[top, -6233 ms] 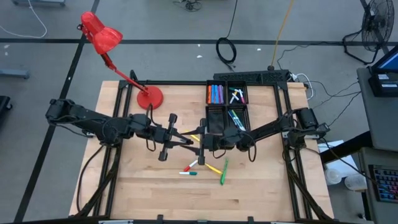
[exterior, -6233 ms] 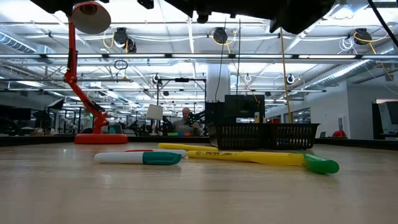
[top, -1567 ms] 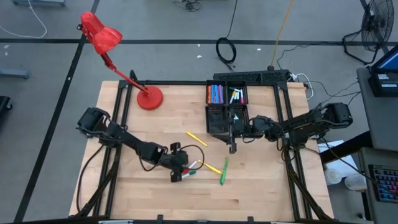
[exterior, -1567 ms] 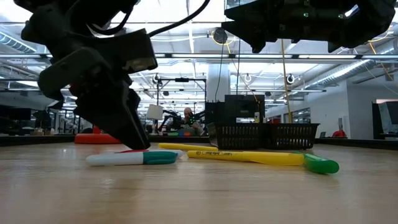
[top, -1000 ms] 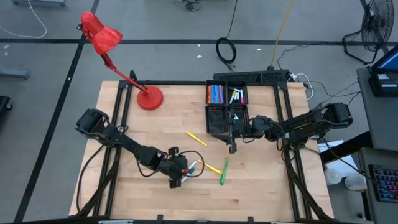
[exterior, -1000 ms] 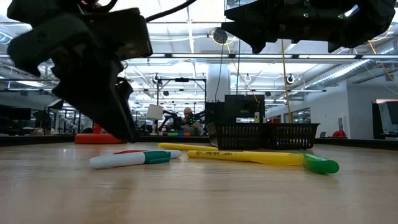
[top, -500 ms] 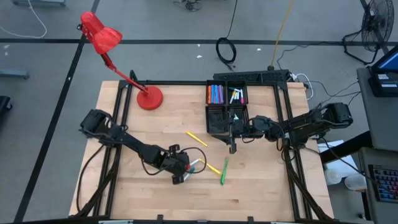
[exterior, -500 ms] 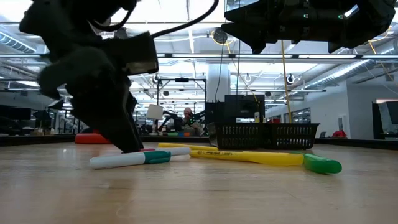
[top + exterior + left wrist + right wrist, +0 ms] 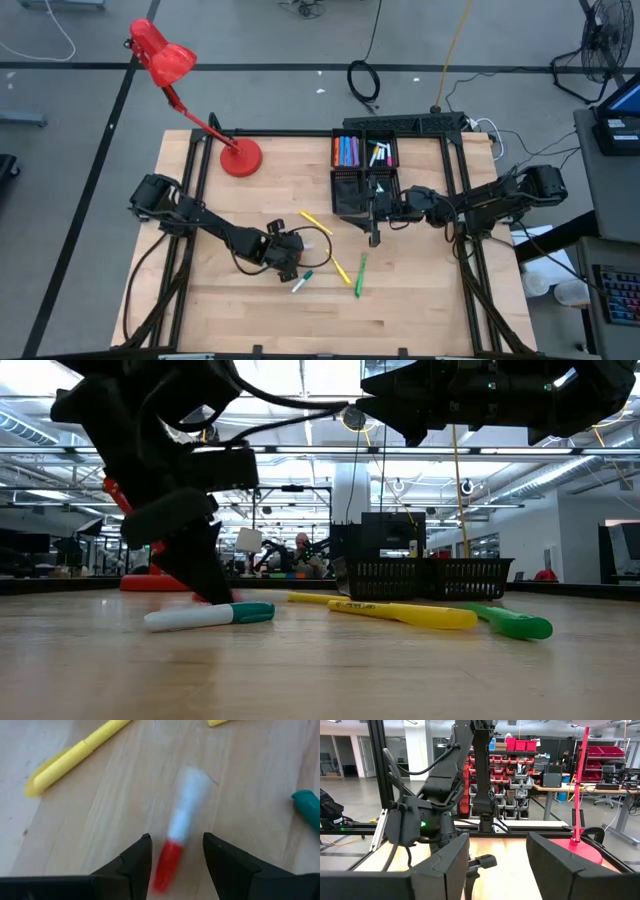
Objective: Pick & Place Markers
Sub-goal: Put the red and white highlighter pen into the top right black bin
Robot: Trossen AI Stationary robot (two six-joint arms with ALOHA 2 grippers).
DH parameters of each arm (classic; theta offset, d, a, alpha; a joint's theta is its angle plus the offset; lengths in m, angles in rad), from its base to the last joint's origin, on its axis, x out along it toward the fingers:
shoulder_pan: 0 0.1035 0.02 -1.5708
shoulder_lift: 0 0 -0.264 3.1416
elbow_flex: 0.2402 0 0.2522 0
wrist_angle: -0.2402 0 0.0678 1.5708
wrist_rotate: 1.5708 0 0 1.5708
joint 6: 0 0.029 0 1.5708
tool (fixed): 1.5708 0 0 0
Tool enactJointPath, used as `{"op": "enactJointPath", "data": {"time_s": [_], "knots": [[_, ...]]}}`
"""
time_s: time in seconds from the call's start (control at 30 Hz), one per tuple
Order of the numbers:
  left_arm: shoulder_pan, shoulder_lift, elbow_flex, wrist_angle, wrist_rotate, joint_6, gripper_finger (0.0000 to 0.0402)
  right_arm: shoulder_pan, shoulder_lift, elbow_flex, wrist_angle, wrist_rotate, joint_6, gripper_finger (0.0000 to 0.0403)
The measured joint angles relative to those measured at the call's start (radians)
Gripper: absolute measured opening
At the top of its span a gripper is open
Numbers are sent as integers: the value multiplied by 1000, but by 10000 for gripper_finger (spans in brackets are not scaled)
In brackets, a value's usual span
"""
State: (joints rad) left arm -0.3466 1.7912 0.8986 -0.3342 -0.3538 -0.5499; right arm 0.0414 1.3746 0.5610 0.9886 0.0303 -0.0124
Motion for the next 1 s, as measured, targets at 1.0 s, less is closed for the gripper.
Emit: {"op": "enactJointPath", "data": {"time_s": [1.0], "knots": [[39, 4, -67, 69, 162, 77, 84, 0, 0, 0, -24, 0, 0, 185]]}}
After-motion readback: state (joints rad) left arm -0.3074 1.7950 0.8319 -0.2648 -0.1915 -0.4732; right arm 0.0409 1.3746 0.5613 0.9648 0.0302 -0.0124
